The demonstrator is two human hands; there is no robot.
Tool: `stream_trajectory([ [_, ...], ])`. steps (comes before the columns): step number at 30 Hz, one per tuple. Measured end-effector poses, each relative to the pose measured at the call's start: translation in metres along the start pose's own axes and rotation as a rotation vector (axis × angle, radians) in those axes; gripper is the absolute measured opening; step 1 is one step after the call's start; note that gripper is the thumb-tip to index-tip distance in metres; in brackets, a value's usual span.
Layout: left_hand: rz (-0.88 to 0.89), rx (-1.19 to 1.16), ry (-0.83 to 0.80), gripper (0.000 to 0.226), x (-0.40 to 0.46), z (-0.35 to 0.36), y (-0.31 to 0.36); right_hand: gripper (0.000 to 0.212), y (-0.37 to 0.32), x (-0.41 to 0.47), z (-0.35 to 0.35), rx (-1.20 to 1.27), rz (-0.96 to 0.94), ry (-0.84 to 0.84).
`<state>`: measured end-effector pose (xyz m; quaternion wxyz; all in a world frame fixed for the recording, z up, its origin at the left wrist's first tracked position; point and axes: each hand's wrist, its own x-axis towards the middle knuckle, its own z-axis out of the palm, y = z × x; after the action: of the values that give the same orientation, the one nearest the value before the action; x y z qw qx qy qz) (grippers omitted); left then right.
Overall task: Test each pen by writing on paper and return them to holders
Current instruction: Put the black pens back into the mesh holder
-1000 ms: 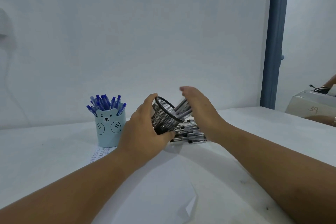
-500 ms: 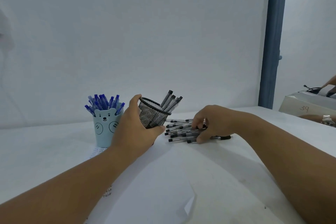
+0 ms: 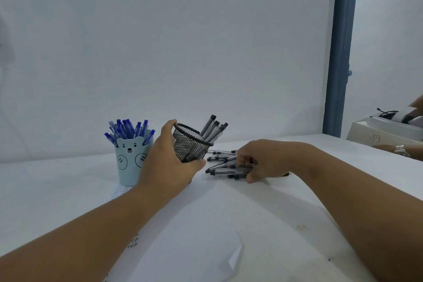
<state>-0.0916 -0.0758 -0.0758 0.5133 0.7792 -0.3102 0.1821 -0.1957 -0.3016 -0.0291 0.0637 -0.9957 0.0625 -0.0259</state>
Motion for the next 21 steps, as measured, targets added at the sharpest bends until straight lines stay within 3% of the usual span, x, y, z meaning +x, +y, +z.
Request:
stream_trajectory([
  [12, -0.001, -0.017, -0.003, 0.107, 0.0, 0.0, 0.0, 0.018, -0.011, -0.007, -0.001, -0.105, -0.058, -0.067],
  [21, 0.018, 0.0, -0.002, 0.105, 0.002, 0.0, -0.002, 0.024, -0.006, -0.006, -0.004, -0.024, -0.073, 0.027],
])
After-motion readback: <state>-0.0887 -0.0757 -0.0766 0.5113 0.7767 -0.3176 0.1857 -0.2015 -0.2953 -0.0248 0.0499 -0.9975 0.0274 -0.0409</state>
